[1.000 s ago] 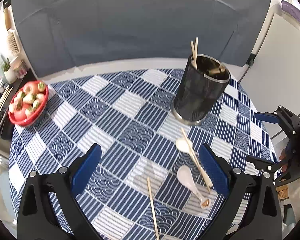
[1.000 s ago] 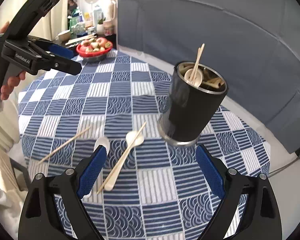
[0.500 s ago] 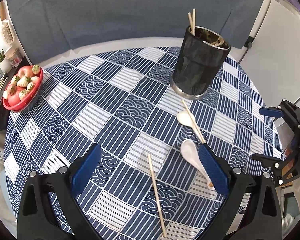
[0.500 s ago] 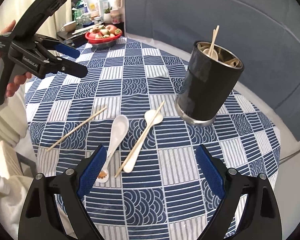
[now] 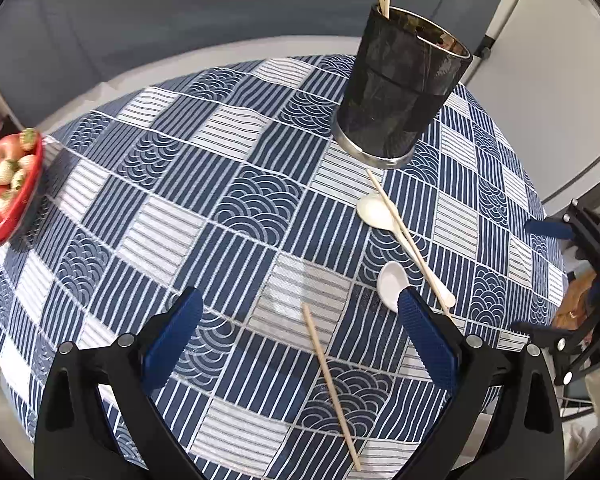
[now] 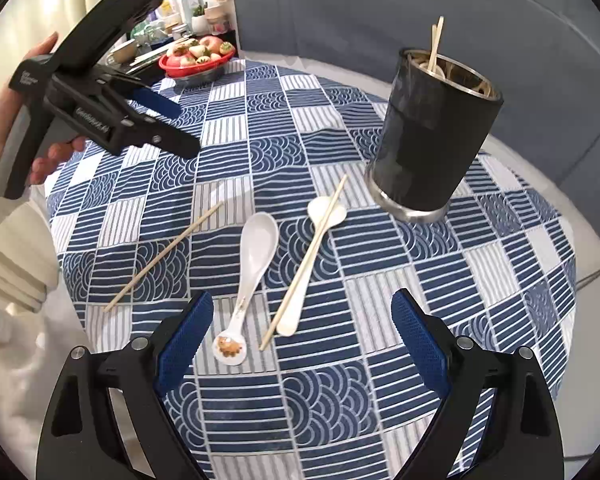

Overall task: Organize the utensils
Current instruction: 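Withdraw both tools from the cup back over the remaining utensils, then close the right tool on the white ceramic spoon while the left tool pinches it too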

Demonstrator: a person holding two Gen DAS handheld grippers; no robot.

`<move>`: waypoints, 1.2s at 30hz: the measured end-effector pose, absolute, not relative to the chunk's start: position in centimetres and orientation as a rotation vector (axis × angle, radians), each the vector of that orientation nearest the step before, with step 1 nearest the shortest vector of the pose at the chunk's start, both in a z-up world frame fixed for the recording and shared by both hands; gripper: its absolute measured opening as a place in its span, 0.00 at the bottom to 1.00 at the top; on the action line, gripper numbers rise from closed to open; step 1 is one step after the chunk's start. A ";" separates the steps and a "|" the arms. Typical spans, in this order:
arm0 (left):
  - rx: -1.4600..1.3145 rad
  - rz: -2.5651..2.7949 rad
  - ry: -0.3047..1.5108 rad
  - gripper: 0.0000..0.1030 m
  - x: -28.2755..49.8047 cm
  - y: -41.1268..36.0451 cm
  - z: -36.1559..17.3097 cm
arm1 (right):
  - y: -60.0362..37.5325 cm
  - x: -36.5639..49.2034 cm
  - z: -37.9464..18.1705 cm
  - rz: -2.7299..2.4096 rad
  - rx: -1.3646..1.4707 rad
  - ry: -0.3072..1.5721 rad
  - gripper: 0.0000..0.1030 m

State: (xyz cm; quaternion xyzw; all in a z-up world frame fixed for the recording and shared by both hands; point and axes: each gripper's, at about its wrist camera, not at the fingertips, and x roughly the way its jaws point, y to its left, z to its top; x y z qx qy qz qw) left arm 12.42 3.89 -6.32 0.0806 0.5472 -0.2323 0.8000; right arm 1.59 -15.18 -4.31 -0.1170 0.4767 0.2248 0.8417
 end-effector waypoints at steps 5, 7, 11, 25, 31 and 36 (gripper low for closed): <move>0.263 -0.568 1.174 0.93 13.3 2.4 -7.0 | -14.6 1.5 -5.0 0.446 -0.211 1.031 0.84; 0.285 -0.597 1.170 0.93 13.5 2.1 -7.2 | -14.2 1.4 -5.4 0.440 -0.209 1.039 0.83; 0.357 -0.644 1.159 0.93 13.6 1.1 -8.1 | -13.4 1.3 -6.4 0.421 -0.191 1.055 0.83; 0.488 -0.860 1.197 0.82 13.2 -1.5 -10.7 | -11.1 0.9 -9.5 0.392 -0.118 1.133 0.62; 0.507 -0.930 1.218 0.74 13.2 -2.8 -11.4 | -10.9 0.6 -10.7 0.399 -0.108 1.176 0.46; 0.522 -0.967 1.250 0.63 13.1 -3.8 -11.9 | -10.5 0.8 -11.3 0.423 -0.090 1.195 0.34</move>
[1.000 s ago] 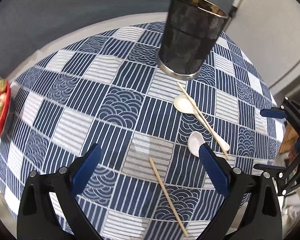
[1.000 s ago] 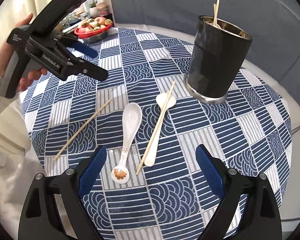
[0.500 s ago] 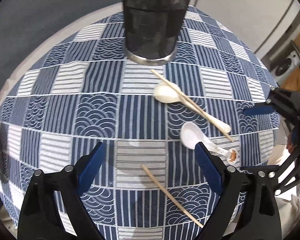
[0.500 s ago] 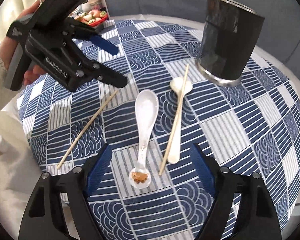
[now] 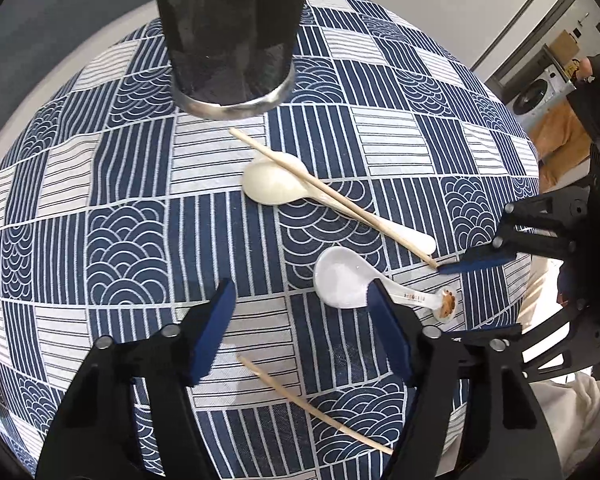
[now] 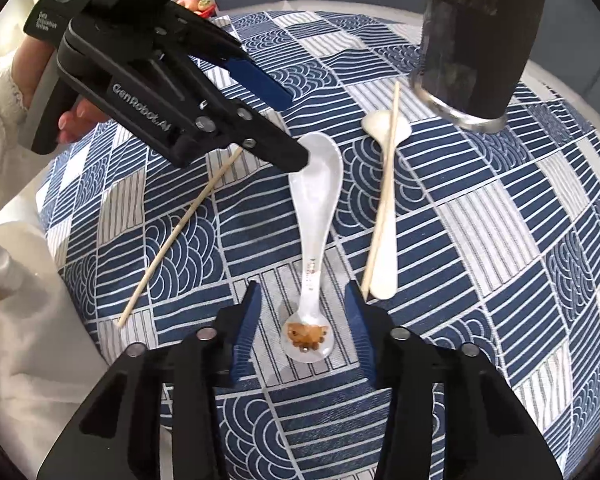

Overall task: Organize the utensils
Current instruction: 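Close the right tool on the white ceramic spoon while the left tool pinches it too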

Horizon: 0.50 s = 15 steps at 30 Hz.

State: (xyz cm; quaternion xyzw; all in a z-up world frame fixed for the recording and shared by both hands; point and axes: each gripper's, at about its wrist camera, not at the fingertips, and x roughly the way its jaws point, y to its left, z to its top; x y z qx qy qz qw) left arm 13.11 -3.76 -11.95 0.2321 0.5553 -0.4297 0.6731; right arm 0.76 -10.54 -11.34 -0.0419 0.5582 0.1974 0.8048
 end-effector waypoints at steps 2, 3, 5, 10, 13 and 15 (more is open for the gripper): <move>0.534 -0.971 1.254 0.58 13.0 -4.0 -12.1 | -10.2 0.8 -11.6 0.423 -0.097 1.201 0.31; 0.536 -0.979 1.259 0.52 13.0 -4.1 -12.1 | -10.1 0.8 -11.9 0.424 -0.101 1.207 0.30; 0.547 -0.988 1.258 0.46 12.8 -4.3 -12.2 | -10.1 0.9 -12.1 0.422 -0.102 1.214 0.28; 0.569 -1.023 1.277 0.23 12.3 -4.6 -12.6 | -10.1 1.2 -12.6 0.394 -0.097 1.220 0.25; 0.587 -1.036 1.279 0.14 12.0 -4.7 -12.8 | -10.2 1.6 -12.6 0.380 -0.110 1.219 0.18; 0.587 -1.045 1.288 0.14 11.9 -4.7 -12.9 | -10.0 1.7 -12.6 0.379 -0.127 1.221 0.16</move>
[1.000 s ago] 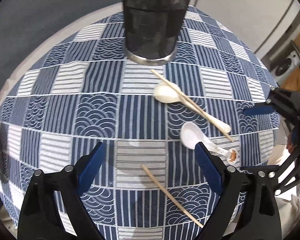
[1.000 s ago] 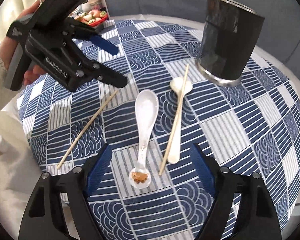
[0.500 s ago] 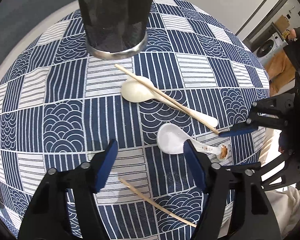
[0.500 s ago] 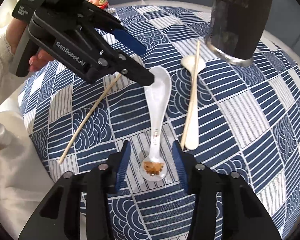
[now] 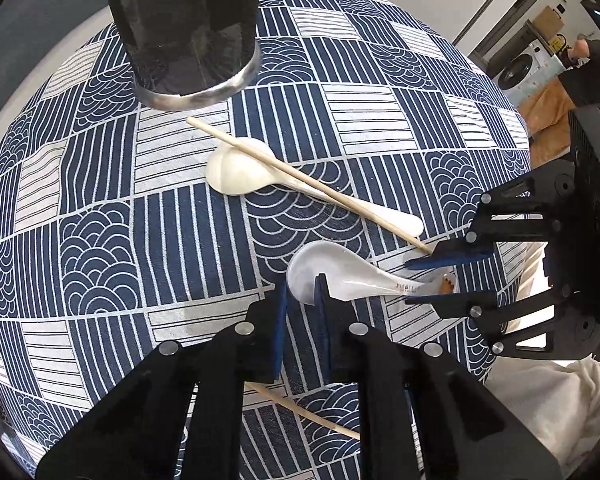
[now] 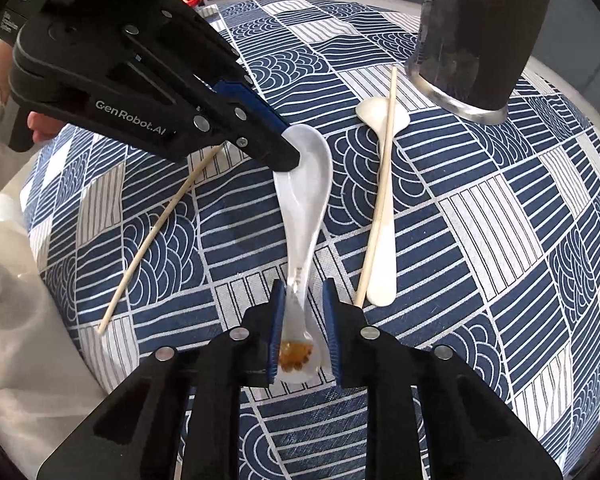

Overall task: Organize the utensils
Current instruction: 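Close the right tool on the white ceramic spoon while the left tool pinches it too, then lift the white spoon with both tools and carry it over the black cup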

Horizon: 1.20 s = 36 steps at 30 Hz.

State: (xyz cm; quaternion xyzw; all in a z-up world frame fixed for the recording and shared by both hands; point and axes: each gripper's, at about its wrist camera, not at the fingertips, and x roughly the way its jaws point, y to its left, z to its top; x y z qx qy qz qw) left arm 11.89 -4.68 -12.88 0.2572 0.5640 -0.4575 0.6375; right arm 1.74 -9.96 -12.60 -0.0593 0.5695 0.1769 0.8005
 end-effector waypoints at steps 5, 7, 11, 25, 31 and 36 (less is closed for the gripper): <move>0.588 -1.045 1.282 0.13 11.9 -4.5 -12.5 | -9.6 1.9 -12.7 0.383 -0.143 1.229 0.11; 0.575 -1.046 1.281 0.11 12.0 -4.2 -12.3 | -9.7 2.0 -12.7 0.384 -0.135 1.232 0.10; 0.554 -1.051 1.277 0.10 12.0 -3.5 -11.7 | -9.8 2.1 -12.7 0.383 -0.119 1.242 0.10; 0.504 -1.040 1.203 0.08 12.3 -2.5 -8.0 | -9.5 3.0 -10.5 0.395 -0.167 1.221 0.10; 0.470 -0.996 1.142 0.07 13.2 -1.6 -5.5 | -9.1 4.4 -8.3 0.412 -0.228 1.179 0.10; 0.447 -0.939 1.107 0.07 14.2 -0.7 -3.1 | -8.5 6.1 -6.1 0.449 -0.296 1.135 0.10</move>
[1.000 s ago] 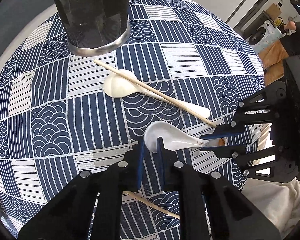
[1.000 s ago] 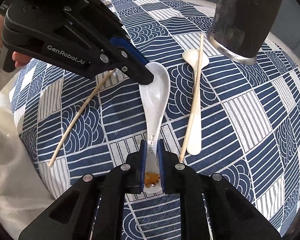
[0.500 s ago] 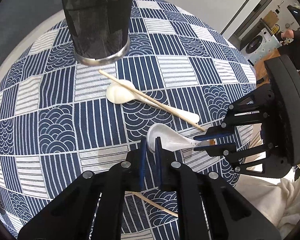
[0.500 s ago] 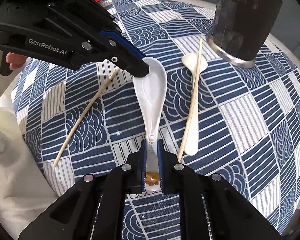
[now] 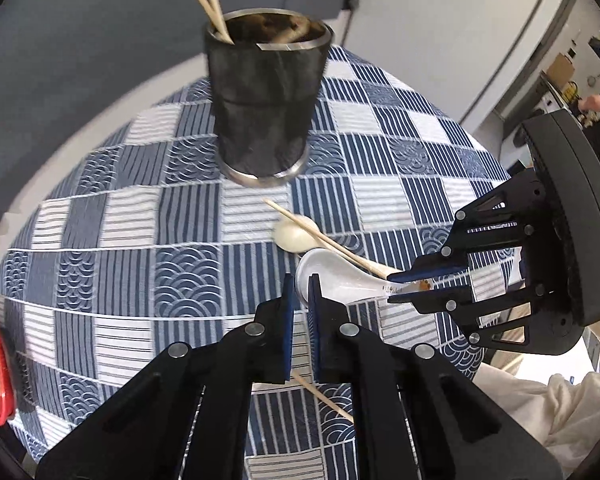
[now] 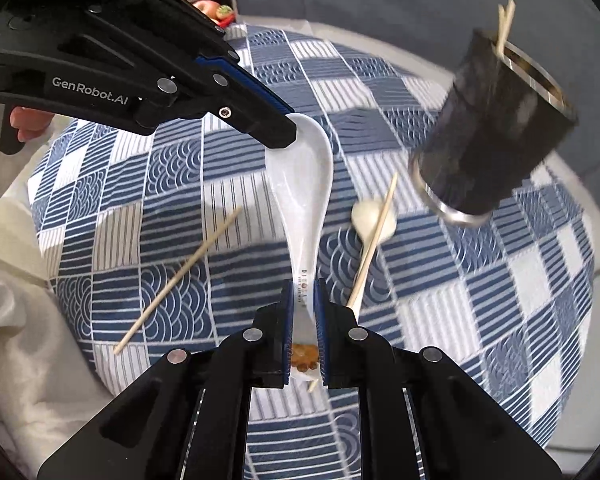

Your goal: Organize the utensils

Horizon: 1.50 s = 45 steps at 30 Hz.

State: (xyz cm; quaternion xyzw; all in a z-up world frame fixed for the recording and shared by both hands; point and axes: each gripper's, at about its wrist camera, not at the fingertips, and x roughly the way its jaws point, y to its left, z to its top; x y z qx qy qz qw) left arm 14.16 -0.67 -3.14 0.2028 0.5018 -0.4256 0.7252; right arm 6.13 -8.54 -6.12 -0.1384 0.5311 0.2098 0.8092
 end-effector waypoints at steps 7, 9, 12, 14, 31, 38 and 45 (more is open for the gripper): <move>0.389 -0.851 1.054 0.07 15.3 1.0 0.6 | -7.8 8.0 -2.9 0.510 -0.358 1.070 0.10; 0.381 -0.818 1.042 0.07 15.6 1.2 1.6 | -7.6 8.7 -2.0 0.531 -0.384 1.047 0.10; 0.366 -0.783 1.028 0.07 15.9 1.7 3.0 | -7.4 9.4 -0.6 0.561 -0.412 1.018 0.10; 0.363 -0.752 1.018 0.07 16.1 1.7 4.0 | -7.4 9.8 0.2 0.578 -0.434 0.999 0.10; 0.363 -0.568 0.951 0.07 17.2 0.0 10.4 | -9.6 13.2 5.6 0.682 -0.520 0.818 0.10; 0.413 -0.506 0.934 0.06 18.1 -2.5 12.6 | -12.4 15.1 7.0 0.701 -0.471 0.752 0.10; 0.426 -0.476 0.943 0.05 19.9 -5.3 12.7 | -14.8 17.0 5.9 0.716 -0.431 0.758 0.01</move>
